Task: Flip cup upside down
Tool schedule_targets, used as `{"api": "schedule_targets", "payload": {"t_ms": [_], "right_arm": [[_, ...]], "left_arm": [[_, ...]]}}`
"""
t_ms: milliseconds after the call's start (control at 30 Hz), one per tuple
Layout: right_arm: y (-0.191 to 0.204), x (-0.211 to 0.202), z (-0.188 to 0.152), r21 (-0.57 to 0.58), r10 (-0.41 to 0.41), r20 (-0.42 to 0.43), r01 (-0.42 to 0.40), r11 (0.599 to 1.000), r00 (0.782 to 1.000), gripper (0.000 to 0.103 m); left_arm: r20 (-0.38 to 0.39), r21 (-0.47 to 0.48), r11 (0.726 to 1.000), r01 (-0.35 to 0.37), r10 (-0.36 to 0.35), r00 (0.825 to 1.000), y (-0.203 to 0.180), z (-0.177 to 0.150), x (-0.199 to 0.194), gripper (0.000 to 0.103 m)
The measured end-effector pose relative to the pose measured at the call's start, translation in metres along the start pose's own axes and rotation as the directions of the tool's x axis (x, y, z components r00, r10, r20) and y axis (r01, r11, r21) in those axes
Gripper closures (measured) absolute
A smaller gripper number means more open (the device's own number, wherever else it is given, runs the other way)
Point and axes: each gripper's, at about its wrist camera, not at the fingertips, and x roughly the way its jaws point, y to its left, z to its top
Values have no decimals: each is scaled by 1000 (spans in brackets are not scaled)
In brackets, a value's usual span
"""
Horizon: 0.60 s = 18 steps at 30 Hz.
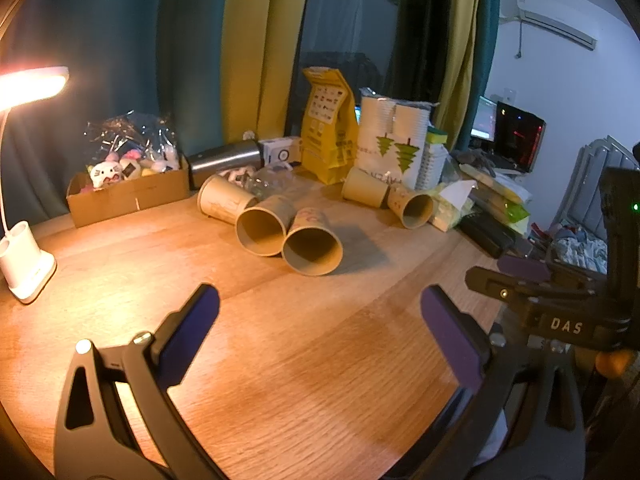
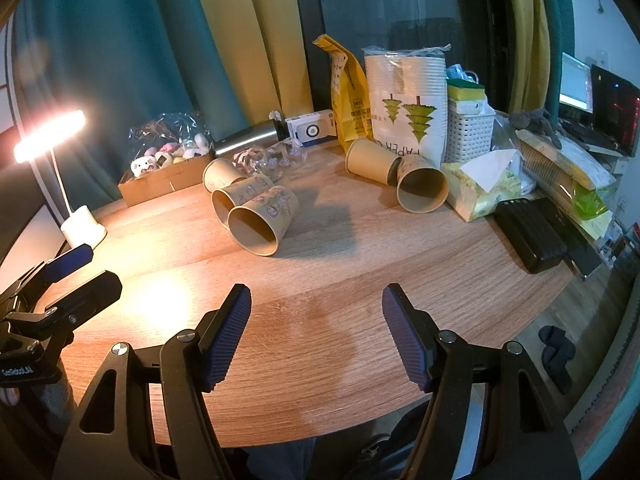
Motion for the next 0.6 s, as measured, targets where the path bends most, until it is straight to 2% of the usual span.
{"api": "schedule_targets", "payload": {"t_ms": [600], "right_arm": [[-1,2,1,2,-2,-7,2,1000,1000,32]], "left_arm": [[-11,5,1000,10,-10,1000,-1,0,3,2]]}}
